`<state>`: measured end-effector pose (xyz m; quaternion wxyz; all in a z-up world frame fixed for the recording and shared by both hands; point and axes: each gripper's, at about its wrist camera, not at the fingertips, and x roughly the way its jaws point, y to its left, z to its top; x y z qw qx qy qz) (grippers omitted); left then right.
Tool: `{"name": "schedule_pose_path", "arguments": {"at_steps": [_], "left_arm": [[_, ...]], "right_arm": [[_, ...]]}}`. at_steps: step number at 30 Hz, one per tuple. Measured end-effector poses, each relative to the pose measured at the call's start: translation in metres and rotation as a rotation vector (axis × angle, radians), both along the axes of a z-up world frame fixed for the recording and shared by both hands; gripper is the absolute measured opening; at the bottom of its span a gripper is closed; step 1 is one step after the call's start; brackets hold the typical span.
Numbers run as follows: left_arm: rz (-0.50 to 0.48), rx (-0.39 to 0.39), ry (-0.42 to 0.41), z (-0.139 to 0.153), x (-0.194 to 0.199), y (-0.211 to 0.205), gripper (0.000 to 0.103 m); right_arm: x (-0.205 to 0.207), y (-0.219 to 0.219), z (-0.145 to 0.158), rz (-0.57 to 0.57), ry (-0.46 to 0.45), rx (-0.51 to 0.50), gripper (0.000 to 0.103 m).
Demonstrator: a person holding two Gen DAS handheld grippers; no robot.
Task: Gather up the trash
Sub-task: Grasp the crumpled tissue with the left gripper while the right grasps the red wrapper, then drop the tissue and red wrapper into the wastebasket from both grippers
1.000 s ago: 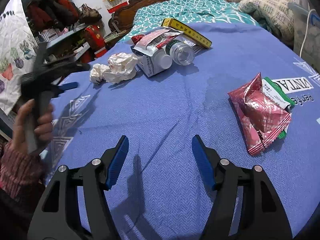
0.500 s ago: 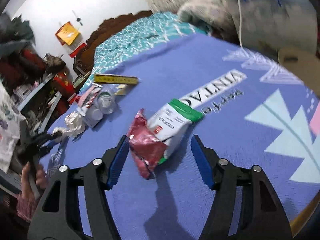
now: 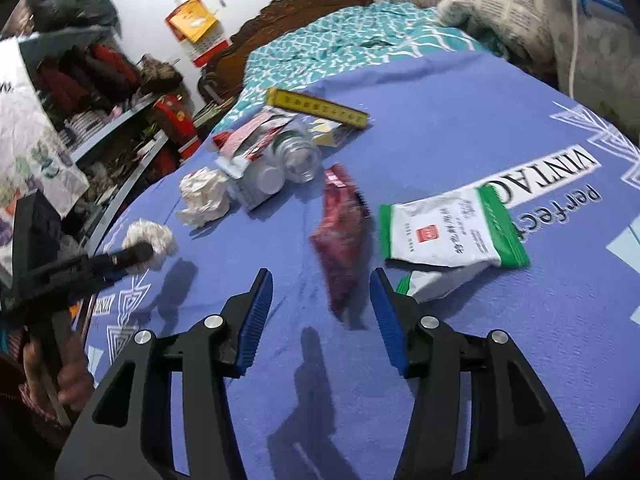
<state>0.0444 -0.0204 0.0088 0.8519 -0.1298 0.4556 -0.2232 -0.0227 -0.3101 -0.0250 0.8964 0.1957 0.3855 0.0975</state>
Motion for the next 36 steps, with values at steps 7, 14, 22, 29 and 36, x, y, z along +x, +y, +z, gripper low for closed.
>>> {"name": "schedule_pose_path", "arguments": {"at_steps": [7,14,22,29,36], "left_arm": [[-0.099,0.008,0.03,-0.013,0.005,-0.049,0.035],[-0.165,0.01,-0.004,-0.001,-0.003,-0.071,0.035],[-0.293,0.015,-0.007,0.01,-0.001,-0.133,0.035],[-0.515,0.062,-0.041,0.019,-0.008,-0.245,0.035],[-0.687,0.129,-0.006,0.004,-0.018,-0.351,0.035]], "right_arm": [[0.017,-0.004,-0.003,0.011,0.031,-0.032,0.016],[-0.005,0.012,0.016,0.093,-0.075,-0.009,0.012],[-0.023,-0.044,0.011,-0.025,-0.07,0.061,0.012],[-0.059,-0.128,0.01,-0.223,-0.105,0.109,0.012],[-0.092,-0.206,-0.006,-0.396,-0.093,0.153,0.012]]}}
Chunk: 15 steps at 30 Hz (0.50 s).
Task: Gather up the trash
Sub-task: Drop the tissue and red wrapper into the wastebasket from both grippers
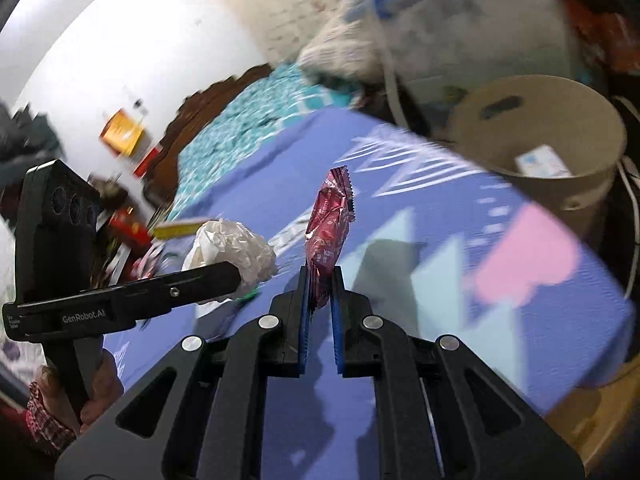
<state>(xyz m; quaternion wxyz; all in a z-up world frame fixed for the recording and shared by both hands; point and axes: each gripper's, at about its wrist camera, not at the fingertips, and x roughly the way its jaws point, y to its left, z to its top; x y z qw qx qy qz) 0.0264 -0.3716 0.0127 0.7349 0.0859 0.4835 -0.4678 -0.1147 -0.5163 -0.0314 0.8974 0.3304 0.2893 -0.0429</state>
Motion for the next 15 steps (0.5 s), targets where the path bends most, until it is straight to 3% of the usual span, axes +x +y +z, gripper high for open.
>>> {"name": "schedule_pose_path", "arguments": {"at_steps": [9,11,12,13,15], "left_arm": [[-0.159,0.016,0.014,-0.001,0.006,-0.157,0.038],[-0.167,0.012,-0.003,-0.002,0.01,-0.196,0.046],[-0.164,0.017,-0.009,-0.004,0.011,-0.208,0.06],[-0.153,0.03,-0.017,-0.006,0.013,-0.221,0.07],[-0.125,0.051,-0.02,-0.011,0.02,-0.236,0.07]], "right_arm": [[-0.028,-0.12,0.008,-0.222,0.0,-0.008,0.013],[-0.027,-0.149,0.006,-0.256,0.012,-0.002,0.015],[-0.026,-0.16,0.003,-0.263,0.026,-0.006,0.015],[-0.024,-0.169,0.0,-0.268,0.049,-0.009,0.018],[-0.02,-0.18,-0.008,-0.278,0.092,0.003,0.038]]}}
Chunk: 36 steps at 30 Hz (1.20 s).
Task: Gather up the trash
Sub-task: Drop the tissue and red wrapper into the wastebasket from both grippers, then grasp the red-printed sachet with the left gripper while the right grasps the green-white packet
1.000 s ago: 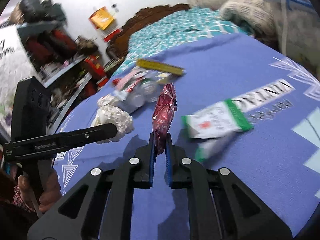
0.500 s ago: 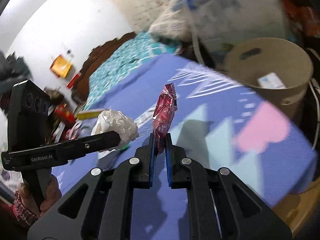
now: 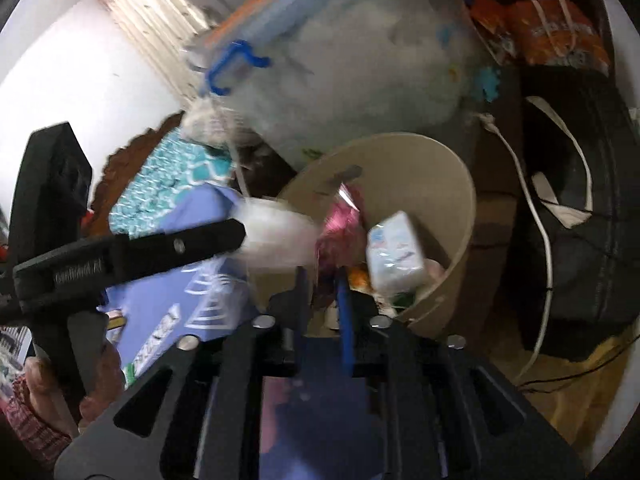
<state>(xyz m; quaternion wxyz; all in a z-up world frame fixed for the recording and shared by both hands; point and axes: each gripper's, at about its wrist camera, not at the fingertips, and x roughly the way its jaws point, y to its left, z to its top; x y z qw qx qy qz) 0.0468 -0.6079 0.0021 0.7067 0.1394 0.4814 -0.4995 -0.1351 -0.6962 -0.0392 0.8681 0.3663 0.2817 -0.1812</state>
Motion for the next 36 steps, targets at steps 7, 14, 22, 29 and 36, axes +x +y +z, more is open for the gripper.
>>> {"name": "schedule_pose_path", "arguments": {"at_steps": [7,14,22,29,36], "left_arm": [[0.058,-0.02,0.023,0.007,0.011,0.047,0.07],[0.163,-0.037,-0.022,0.017,0.004,0.173,0.07],[0.471,-0.008,-0.066,0.024,0.021,0.359,0.07],[0.738,-0.012,-0.232,0.061,0.086,0.463,0.089],[0.593,0.099,-0.255,0.037,0.124,0.436,0.087]], "right_arm": [[-0.019,0.015,0.007,-0.059,-0.086,-0.071,0.084],[0.011,0.071,0.03,0.109,-0.172,-0.035,0.06],[0.089,0.177,0.039,0.438,-0.138,-0.018,0.052],[0.138,0.265,0.027,0.58,-0.08,-0.025,0.061],[0.143,0.294,0.009,0.569,0.021,-0.108,0.073]]}}
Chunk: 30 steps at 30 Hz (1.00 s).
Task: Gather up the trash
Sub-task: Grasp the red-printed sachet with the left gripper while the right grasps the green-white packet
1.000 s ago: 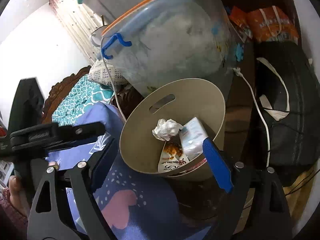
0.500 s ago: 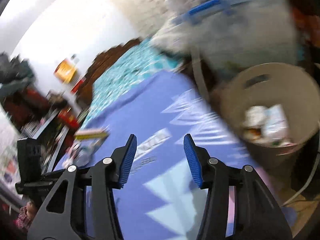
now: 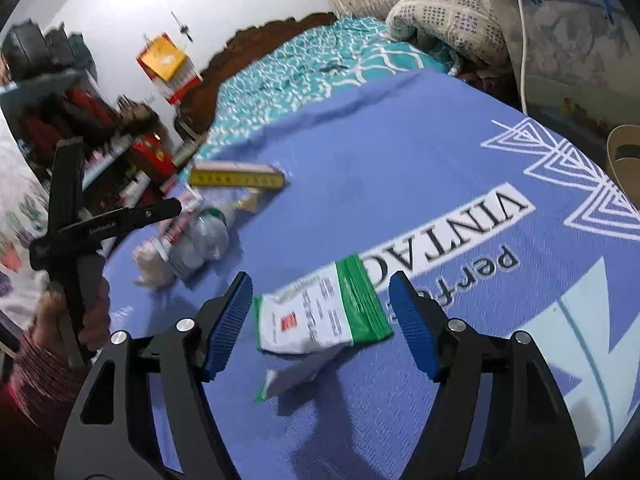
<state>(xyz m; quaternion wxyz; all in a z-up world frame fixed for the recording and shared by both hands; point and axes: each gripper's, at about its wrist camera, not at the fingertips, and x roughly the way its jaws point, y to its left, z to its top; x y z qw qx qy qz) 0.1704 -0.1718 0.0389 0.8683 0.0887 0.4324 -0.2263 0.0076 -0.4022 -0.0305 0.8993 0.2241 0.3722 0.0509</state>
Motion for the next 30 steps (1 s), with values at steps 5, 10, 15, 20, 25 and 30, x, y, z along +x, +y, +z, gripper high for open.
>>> {"name": "schedule_pose_path", "arguments": {"at_steps": [5,10,15,20,25,30], "left_arm": [[-0.038,0.084,-0.064,-0.015,-0.016,0.003,0.039],[-0.057,-0.059,-0.023,-0.003,-0.051,0.04,0.013],[-0.098,-0.212,0.043,0.001,-0.1,0.065,0.01],[-0.132,-0.302,0.132,-0.016,-0.134,0.067,0.01],[-0.128,-0.344,0.233,-0.043,-0.133,0.059,0.01],[-0.161,-0.403,0.305,-0.051,-0.131,0.046,0.01]], "right_arm": [[0.001,0.025,-0.002,0.057,0.041,-0.076,0.065],[-0.007,0.048,-0.003,0.124,0.046,-0.093,0.055],[-0.024,0.058,0.002,0.147,0.024,-0.076,0.055],[-0.034,0.032,0.012,0.056,-0.006,-0.044,0.055],[-0.033,-0.001,0.003,-0.042,0.044,-0.016,0.054],[-0.013,0.0,-0.007,-0.012,0.096,-0.034,0.049]]}}
